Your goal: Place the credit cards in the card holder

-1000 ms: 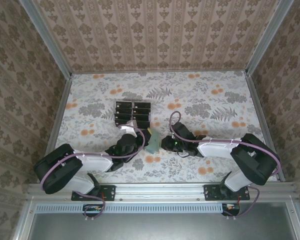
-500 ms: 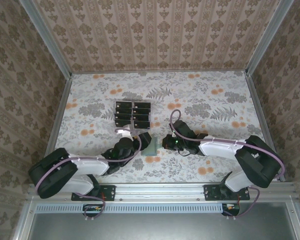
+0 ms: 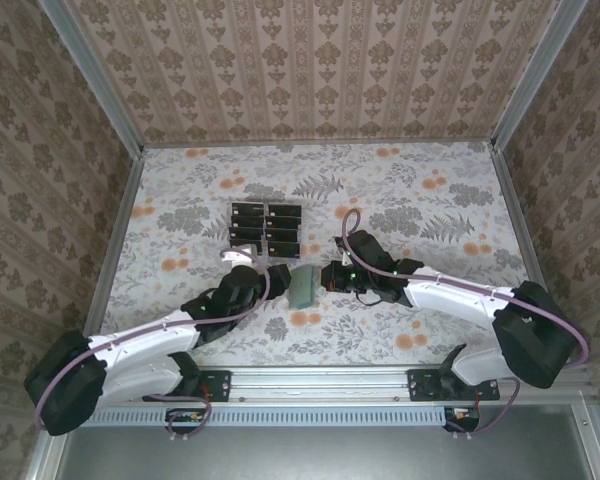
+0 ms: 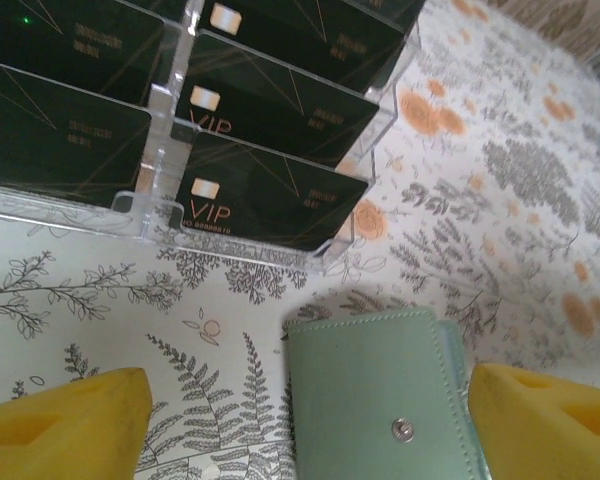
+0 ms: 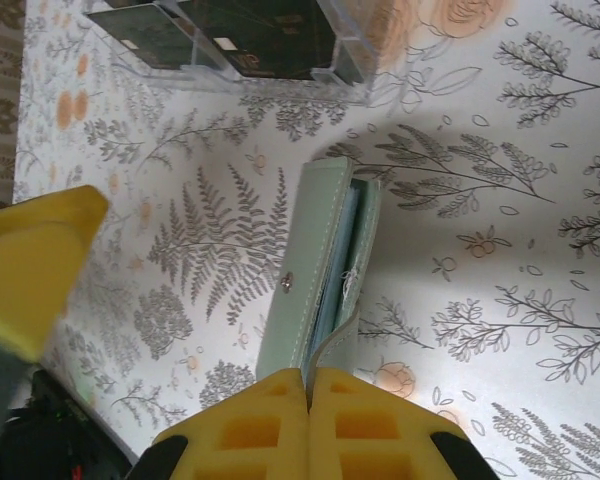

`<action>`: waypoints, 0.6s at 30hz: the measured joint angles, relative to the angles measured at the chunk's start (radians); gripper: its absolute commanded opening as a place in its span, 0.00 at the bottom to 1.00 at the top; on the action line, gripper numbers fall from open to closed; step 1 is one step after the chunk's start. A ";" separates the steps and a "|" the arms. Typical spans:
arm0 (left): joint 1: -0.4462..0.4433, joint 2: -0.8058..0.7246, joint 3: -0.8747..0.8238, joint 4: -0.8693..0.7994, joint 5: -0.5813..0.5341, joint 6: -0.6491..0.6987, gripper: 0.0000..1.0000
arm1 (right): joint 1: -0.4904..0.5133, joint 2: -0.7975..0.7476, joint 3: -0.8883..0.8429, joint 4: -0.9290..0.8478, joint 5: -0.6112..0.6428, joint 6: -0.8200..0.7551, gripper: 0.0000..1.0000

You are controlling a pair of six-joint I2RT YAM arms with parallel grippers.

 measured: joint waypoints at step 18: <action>0.000 0.226 0.146 -0.040 0.078 0.061 0.81 | 0.014 -0.032 0.021 -0.034 -0.003 0.000 0.00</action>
